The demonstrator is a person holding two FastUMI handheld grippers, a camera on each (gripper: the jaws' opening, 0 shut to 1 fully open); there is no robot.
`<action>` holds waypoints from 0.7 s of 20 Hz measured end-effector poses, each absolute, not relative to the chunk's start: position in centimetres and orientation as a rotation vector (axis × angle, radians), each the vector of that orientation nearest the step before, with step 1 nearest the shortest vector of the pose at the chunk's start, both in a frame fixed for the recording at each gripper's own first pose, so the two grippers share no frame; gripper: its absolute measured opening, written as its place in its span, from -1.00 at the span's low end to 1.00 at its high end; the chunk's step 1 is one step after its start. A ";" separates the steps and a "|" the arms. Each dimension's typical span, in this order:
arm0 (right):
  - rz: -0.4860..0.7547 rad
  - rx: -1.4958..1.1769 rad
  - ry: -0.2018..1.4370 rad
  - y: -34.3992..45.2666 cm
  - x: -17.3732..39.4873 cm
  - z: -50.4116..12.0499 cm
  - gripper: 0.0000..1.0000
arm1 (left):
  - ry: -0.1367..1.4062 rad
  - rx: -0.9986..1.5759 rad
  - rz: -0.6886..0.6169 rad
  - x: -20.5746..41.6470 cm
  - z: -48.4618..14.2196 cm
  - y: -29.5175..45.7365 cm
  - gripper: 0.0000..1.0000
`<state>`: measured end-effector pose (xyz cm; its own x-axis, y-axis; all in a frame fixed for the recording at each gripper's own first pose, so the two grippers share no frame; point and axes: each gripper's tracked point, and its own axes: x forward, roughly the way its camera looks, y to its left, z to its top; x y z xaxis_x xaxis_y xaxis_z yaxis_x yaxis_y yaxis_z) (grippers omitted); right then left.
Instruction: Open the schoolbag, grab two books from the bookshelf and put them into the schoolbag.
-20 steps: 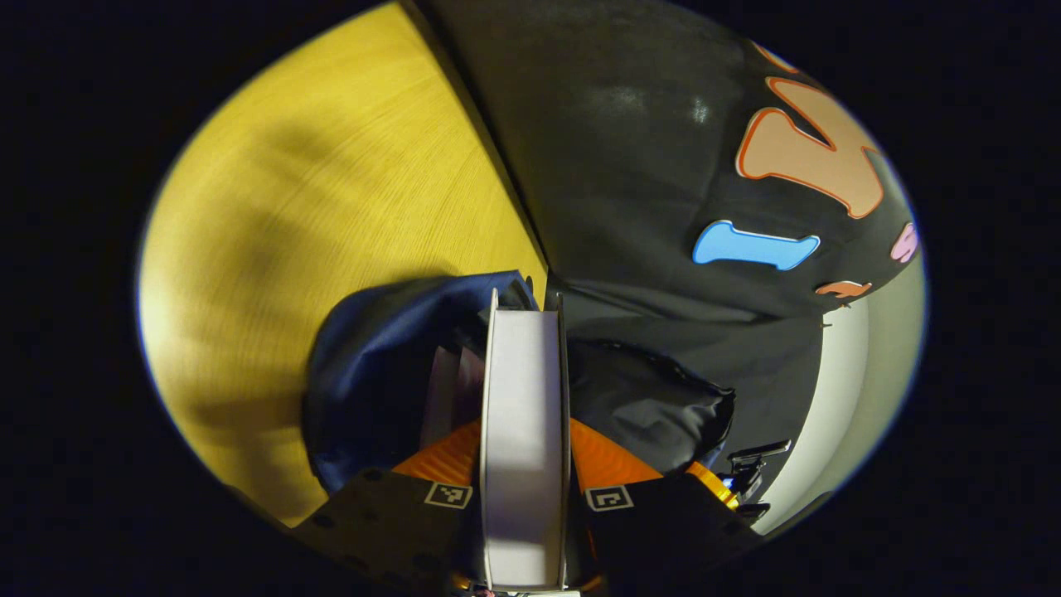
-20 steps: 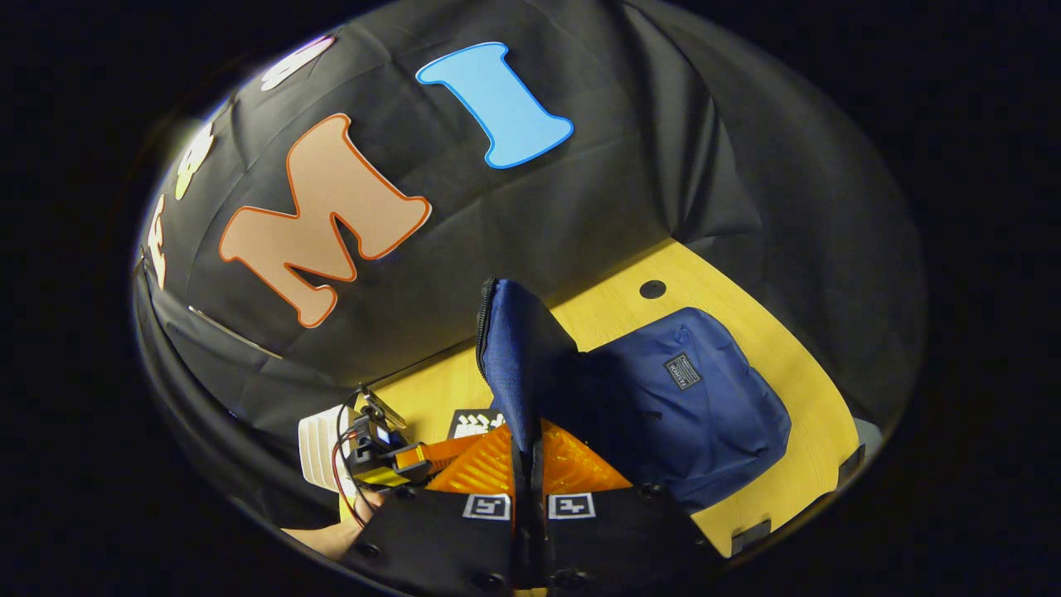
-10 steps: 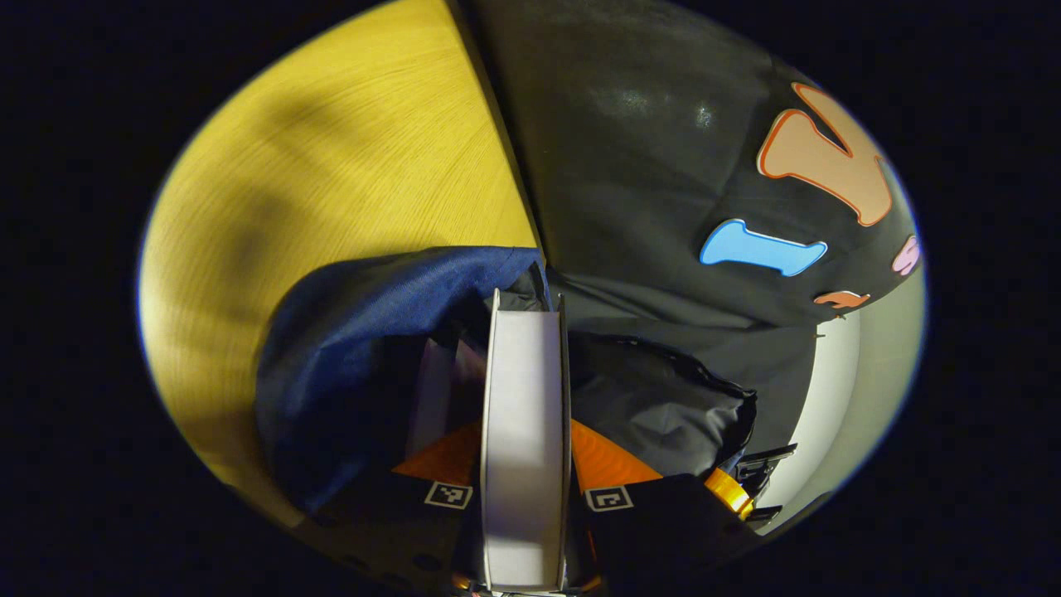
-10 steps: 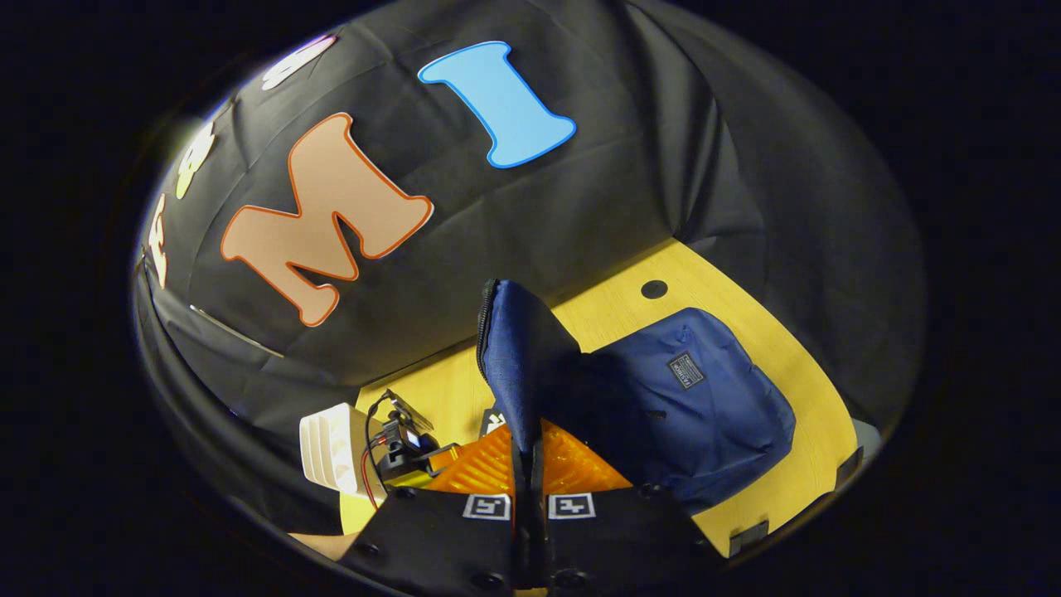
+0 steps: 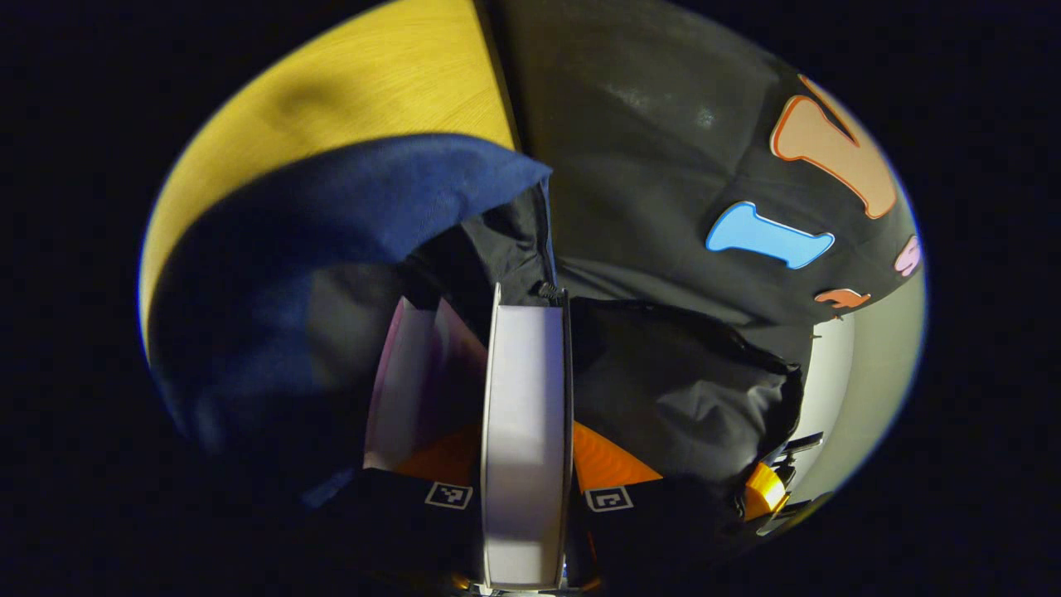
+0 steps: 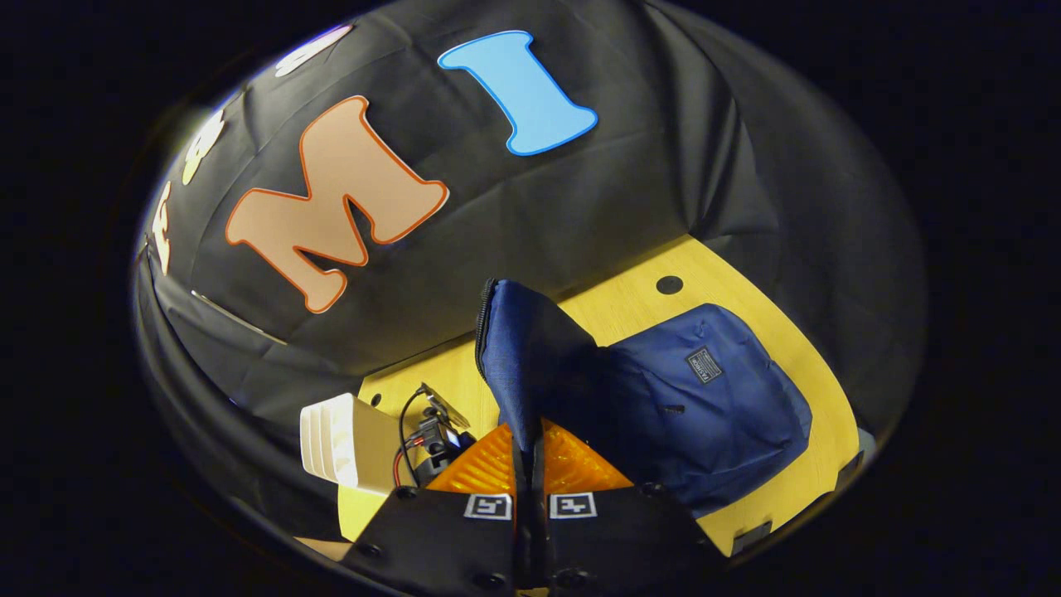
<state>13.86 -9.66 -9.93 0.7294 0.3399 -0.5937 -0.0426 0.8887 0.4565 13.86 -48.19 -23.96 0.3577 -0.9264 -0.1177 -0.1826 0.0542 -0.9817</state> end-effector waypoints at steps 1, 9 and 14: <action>0.218 0.436 0.728 -9.6 13.9 -9.9 -0.94 | 1.087 -1.426 -0.782 13.8 -24.0 -48.9 -0.31; 0.210 0.448 0.733 -9.8 14.0 -9.9 -0.94 | 1.100 -1.436 -0.796 13.7 -24.3 -50.9 -0.30; 0.201 0.463 0.735 -10.2 14.0 -10.1 -0.94 | 1.145 -1.362 -0.771 13.7 -24.2 -50.7 -0.16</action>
